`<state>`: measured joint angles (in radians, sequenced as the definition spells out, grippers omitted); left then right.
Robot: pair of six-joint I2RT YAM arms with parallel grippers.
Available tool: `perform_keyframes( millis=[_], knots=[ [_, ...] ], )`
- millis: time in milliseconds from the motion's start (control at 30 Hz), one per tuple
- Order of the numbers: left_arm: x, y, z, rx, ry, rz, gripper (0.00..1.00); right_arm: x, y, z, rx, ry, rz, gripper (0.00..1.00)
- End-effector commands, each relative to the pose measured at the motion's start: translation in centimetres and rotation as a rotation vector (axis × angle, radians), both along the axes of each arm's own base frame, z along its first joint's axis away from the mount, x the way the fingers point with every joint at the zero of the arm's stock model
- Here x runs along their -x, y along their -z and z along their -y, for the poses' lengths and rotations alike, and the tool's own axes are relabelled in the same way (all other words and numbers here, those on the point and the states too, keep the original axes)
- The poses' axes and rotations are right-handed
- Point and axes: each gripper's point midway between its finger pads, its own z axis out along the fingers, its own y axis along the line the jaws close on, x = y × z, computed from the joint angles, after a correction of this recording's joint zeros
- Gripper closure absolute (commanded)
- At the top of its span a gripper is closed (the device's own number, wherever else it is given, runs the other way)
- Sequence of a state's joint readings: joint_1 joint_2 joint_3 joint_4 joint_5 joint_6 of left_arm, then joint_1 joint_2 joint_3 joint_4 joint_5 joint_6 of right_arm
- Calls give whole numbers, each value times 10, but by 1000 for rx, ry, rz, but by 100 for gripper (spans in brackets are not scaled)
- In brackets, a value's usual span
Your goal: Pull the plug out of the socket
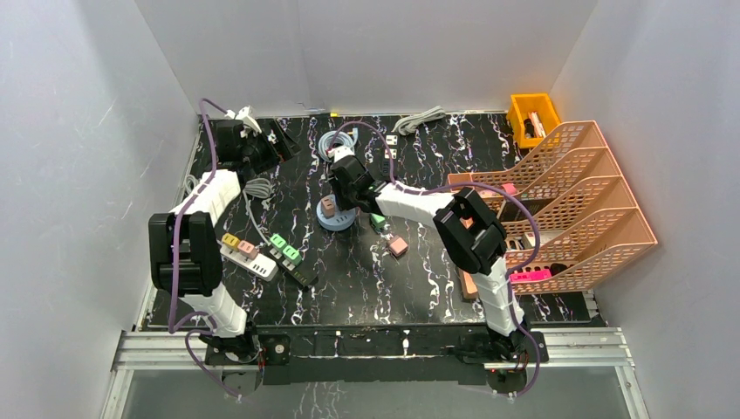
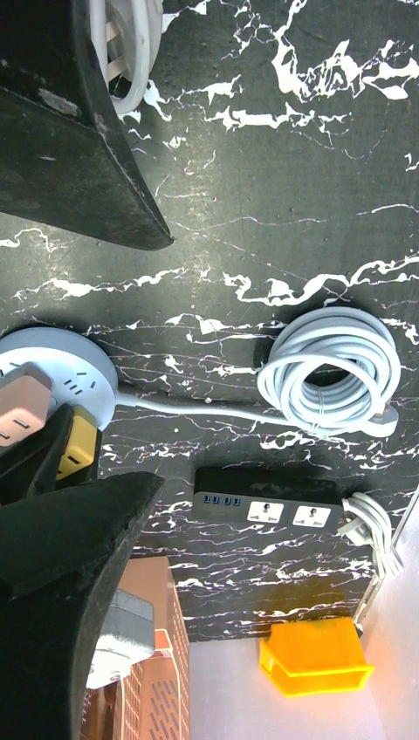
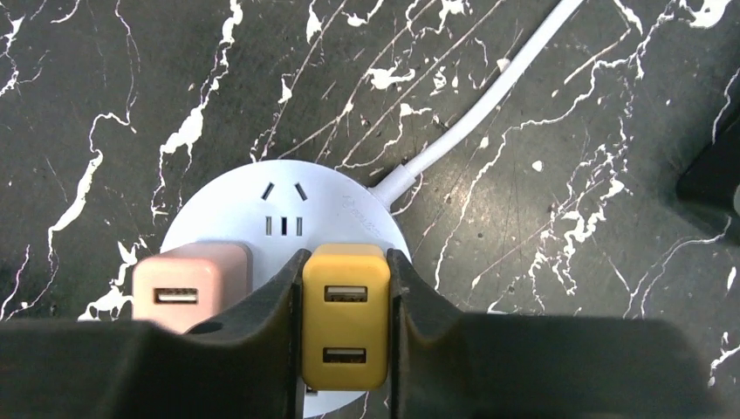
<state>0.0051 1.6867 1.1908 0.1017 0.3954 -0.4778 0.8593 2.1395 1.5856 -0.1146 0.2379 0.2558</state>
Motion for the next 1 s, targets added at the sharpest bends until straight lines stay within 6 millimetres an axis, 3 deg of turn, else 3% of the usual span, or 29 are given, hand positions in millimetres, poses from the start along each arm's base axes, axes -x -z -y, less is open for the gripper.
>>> perform_keyframes(
  millis=[0,167,267,500,600,767,967],
  knots=[
    [1,-5,5,29,19,19,2,4,-9,1,-22,5,-7,100],
    [7,6,15,65,48,-4,4,3,-28,-7,-105,-52,15,100],
    [11,15,35,86,113,-30,8,5,-57,-17,-182,-151,82,100],
    [32,41,85,125,252,-101,11,1,-110,-10,-255,-219,215,100],
    [39,41,99,205,294,-109,11,-2,-129,-5,-285,-212,265,100],
    [45,44,107,238,319,-125,12,-7,-158,0,-333,-189,337,100],
    [50,32,115,307,350,-106,13,-16,-175,4,-346,-147,384,100]
  ],
)
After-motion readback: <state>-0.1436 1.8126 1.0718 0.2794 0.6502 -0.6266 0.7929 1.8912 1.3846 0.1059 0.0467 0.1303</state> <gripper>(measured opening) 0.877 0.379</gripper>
